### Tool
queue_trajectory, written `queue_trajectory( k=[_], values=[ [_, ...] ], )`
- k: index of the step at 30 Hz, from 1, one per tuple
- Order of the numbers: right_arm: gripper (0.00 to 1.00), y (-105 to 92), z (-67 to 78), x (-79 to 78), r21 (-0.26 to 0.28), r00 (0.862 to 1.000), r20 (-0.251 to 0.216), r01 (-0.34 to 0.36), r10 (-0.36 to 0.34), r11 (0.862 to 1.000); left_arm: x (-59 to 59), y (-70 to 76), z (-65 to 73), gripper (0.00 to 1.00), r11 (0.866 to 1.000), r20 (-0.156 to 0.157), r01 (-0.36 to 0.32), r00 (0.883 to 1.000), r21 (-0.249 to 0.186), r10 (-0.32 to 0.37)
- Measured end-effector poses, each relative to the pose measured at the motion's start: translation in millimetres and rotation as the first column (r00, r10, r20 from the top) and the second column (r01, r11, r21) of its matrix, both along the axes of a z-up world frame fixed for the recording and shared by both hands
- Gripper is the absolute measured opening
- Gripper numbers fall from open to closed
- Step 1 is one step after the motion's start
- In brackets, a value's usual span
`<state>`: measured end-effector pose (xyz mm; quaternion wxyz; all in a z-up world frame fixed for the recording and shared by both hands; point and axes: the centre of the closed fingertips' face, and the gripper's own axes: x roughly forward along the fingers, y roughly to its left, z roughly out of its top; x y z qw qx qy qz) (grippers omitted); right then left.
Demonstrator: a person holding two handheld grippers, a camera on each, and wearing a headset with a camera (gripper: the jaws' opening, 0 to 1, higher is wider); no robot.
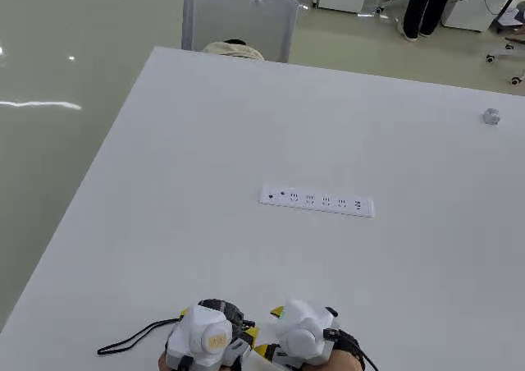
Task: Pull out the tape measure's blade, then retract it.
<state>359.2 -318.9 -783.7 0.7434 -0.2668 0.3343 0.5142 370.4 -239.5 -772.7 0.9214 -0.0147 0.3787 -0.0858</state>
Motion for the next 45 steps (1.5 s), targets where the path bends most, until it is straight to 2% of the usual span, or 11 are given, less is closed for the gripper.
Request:
queue_trajectory(
  k=[12,20,28,33,45],
  values=[
    [0.48,-10.8,16.4,-10.1,0.054,0.996,0.004,0.093,-0.093,0.994,-19.7,11.6,7.3,0.85,1.000,0.009,-0.017,1.000,0.004,0.017],
    [0.52,-13.9,29.9,-21.9,0.099,0.989,-0.004,0.147,-0.147,0.984,-34.2,22.5,11.0,0.86,1.000,0.016,-0.026,1.000,0.005,0.026],
    [0.56,-23.4,41.8,-31.7,0.139,0.976,-0.012,0.217,-0.217,0.966,-48.3,30.0,16.8,0.89,1.000,0.027,-0.014,1.000,0.008,0.014],
    [0.60,-29.6,47.8,-38.2,0.166,0.964,-0.024,0.265,-0.265,0.950,-55.3,31.9,19.2,0.90,1.000,0.029,-0.003,1.000,0.002,0.003],
    [0.72,-45.8,55.6,-54.0,0.191,0.937,-0.058,0.349,-0.344,0.918,-68.5,42.0,23.3,0.94,1.000,0.033,-0.001,0.999,0.000,0.001]
  ],
)
